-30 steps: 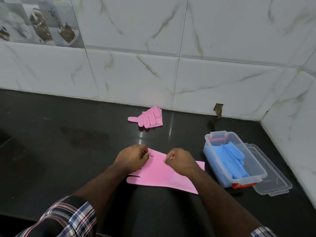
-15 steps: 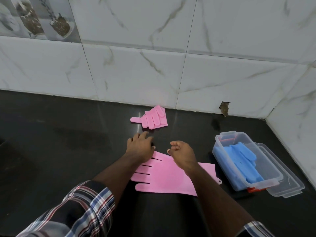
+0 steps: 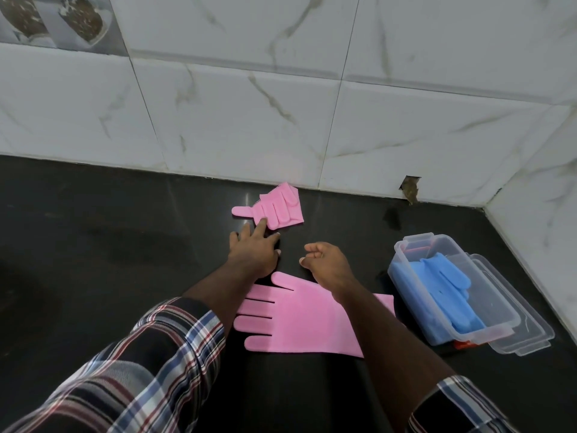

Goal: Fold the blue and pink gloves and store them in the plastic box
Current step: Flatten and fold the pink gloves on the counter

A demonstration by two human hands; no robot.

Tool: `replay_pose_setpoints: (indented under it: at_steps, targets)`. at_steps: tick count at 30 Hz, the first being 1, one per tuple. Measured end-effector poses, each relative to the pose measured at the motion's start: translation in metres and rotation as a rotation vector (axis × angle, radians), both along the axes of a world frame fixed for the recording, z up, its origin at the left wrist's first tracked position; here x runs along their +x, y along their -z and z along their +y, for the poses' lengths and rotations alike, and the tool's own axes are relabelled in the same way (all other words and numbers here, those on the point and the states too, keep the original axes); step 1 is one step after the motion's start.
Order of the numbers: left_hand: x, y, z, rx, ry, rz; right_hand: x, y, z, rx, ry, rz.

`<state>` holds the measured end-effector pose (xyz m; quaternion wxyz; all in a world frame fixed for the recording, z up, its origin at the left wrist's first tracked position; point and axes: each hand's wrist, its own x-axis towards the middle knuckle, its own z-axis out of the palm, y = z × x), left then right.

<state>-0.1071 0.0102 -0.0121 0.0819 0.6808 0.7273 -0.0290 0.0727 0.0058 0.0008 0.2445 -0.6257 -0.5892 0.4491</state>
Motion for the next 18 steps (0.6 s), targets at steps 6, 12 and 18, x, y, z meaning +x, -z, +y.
replay_pose_setpoints:
  at_steps: [6,12,18]
  targets:
    - [0.001,0.003,0.019,0.006,-0.011,0.0,0.002,0.007,0.008,-0.022,0.001,0.018]
    - [0.007,-0.03,0.027,0.314,-0.124,-0.459,0.004,0.007,0.013,-0.022,0.016,0.039]
    - [0.005,-0.073,0.027,0.208,-0.497,-1.558,0.004,0.006,0.014,-0.016,0.03,0.035]
